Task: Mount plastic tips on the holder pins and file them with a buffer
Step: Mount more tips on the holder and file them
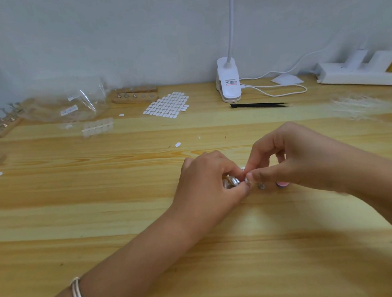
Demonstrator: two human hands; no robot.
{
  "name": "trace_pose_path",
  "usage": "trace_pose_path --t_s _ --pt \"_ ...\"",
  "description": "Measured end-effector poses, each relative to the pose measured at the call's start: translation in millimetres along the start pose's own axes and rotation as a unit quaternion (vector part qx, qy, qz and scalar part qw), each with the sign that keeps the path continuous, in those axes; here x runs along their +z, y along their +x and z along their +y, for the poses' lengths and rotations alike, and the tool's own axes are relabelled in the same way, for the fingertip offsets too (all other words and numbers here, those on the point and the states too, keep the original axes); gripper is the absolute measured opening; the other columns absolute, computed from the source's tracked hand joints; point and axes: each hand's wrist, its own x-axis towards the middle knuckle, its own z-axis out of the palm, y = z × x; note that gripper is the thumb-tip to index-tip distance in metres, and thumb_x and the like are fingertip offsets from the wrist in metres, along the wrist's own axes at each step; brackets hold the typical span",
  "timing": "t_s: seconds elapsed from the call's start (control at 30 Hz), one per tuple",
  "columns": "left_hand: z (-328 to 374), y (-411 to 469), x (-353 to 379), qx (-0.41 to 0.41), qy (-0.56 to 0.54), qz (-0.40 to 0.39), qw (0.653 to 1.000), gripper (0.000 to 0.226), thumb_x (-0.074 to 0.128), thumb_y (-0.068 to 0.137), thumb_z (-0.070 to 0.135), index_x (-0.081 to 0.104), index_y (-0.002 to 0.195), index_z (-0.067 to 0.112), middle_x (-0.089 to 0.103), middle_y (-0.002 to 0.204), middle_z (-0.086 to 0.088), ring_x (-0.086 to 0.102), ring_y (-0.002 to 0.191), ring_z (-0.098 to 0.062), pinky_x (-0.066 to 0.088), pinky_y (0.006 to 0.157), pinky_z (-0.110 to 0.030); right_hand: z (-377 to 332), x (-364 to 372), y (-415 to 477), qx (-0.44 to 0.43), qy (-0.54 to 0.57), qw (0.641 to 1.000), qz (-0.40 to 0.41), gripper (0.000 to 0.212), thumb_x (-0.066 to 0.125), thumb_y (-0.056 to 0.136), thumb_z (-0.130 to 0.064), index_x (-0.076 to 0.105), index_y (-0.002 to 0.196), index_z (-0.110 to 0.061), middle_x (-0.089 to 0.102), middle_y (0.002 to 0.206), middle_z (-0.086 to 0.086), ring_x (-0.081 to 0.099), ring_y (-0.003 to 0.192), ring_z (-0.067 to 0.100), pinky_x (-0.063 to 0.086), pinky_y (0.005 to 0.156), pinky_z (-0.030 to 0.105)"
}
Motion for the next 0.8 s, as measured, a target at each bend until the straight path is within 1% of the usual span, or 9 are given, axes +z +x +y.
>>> trace_pose_path --t_s 0.07,0.17,0.23,0.3,0.4,0.5,0.57,0.67,0.8 --pt "1.5 -0.9 -0.3 0.006 0.036 -0.003 0.999 0.011 0.076 0.079 0.037 0.074 0.081 0.027 0.064 0.088 0.012 0.058 0.089 -0.004 0.039 0.093 -0.039 -4.2 -1.1 1.2 0.0 -0.066 0.998 0.006 0.012 0.081 0.08 -0.029 0.077 0.074 -0.039 0.069 0.073 -0.019 0.06 0.049 0.007 0.05 0.053 0.021" --pt "-0.1 -4.1 -6.2 0.024 0.091 -0.023 0.995 0.023 0.075 0.076 0.048 0.07 0.093 0.033 0.057 0.096 0.017 0.049 0.096 0.001 0.029 0.092 -0.027 -13.0 -13.0 8.4 0.002 -0.141 0.99 -0.016 0.004 0.075 0.073 -0.049 0.077 0.076 -0.048 0.067 0.081 -0.022 0.062 0.074 -0.003 0.046 0.061 0.017" --pt "-5.4 -6.7 -18.7 0.026 0.092 -0.027 0.995 0.046 0.071 0.065 0.065 0.068 0.101 0.038 0.055 0.099 0.021 0.048 0.1 0.004 0.028 0.094 -0.023 -15.7 -25.1 20.3 -0.01 -0.108 0.994 -0.002 0.006 0.075 0.078 -0.044 0.079 0.076 -0.04 0.07 0.077 -0.016 0.058 0.068 -0.01 0.042 0.059 0.011" --pt "-13.8 -10.9 -35.2 0.034 0.094 -0.025 0.995 0.058 0.062 0.061 0.076 0.068 0.105 0.039 0.055 0.1 0.023 0.05 0.105 0.002 0.028 0.098 -0.02 -15.5 -29.7 35.0 -0.019 -0.093 0.995 0.027 0.007 0.077 0.084 -0.031 0.079 0.079 -0.035 0.071 0.072 -0.012 0.058 0.063 -0.009 0.041 0.056 0.007" --pt "-27.7 -20.0 -54.1 0.049 0.122 -0.069 0.989 0.06 0.054 0.07 0.075 0.07 0.114 0.038 0.056 0.103 0.023 0.051 0.108 -0.002 0.031 0.1 -0.025 -12.8 -12.8 53.9 -0.031 -0.117 0.993 -0.006 0.013 0.076 0.088 -0.02 0.079 0.085 -0.033 0.069 0.071 -0.017 0.059 0.07 -0.004 0.043 0.061 0.01" --pt "-33.6 -23.9 -59.6 0.082 0.186 -0.125 0.971 0.063 0.048 0.077 0.073 0.067 0.122 0.034 0.055 0.11 0.02 0.051 0.108 -0.004 0.032 0.097 -0.03 -12.2 7.3 61.6 -0.035 -0.105 0.992 -0.057 0.013 0.081 0.083 -0.019 0.08 0.083 -0.032 0.067 0.068 -0.018 0.056 0.061 -0.002 0.045 0.061 0.016" --pt "-34.9 -22.6 -59.6 0.095 0.21 -0.15 0.961 0.069 0.048 0.077 0.075 0.063 0.129 0.033 0.054 0.115 0.019 0.048 0.11 -0.004 0.031 0.096 -0.028 -9.6 12.2 64.8 -0.039 -0.094 0.994 -0.048 0.013 0.085 0.078 -0.019 0.08 0.079 -0.031 0.067 0.067 -0.016 0.056 0.058 -0.002 0.048 0.059 0.02" --pt "-35.4 -19.0 -59.8 0.114 0.225 -0.163 0.954 0.073 0.048 0.074 0.077 0.06 0.131 0.034 0.053 0.117 0.02 0.045 0.11 -0.002 0.028 0.095 -0.026 -7.4 16.0 65.8 -0.042 -0.091 0.994 -0.031 0.014 0.089 0.074 -0.02 0.08 0.077 -0.03 0.065 0.063 -0.019 0.057 0.055 -0.003 0.043 0.051 0.012" --pt "-35.8 -16.2 -57.6 0.123 0.221 -0.16 0.954 0.072 0.05 0.072 0.076 0.062 0.128 0.032 0.053 0.114 0.019 0.045 0.108 -0.002 0.03 0.094 -0.027 -7.7 20.1 62.2 -0.053 -0.109 0.993 0.001 0.016 0.089 0.073 -0.021 0.077 0.074 -0.031 0.066 0.066 -0.013 0.058 0.063 -0.004 0.043 0.055 0.011"
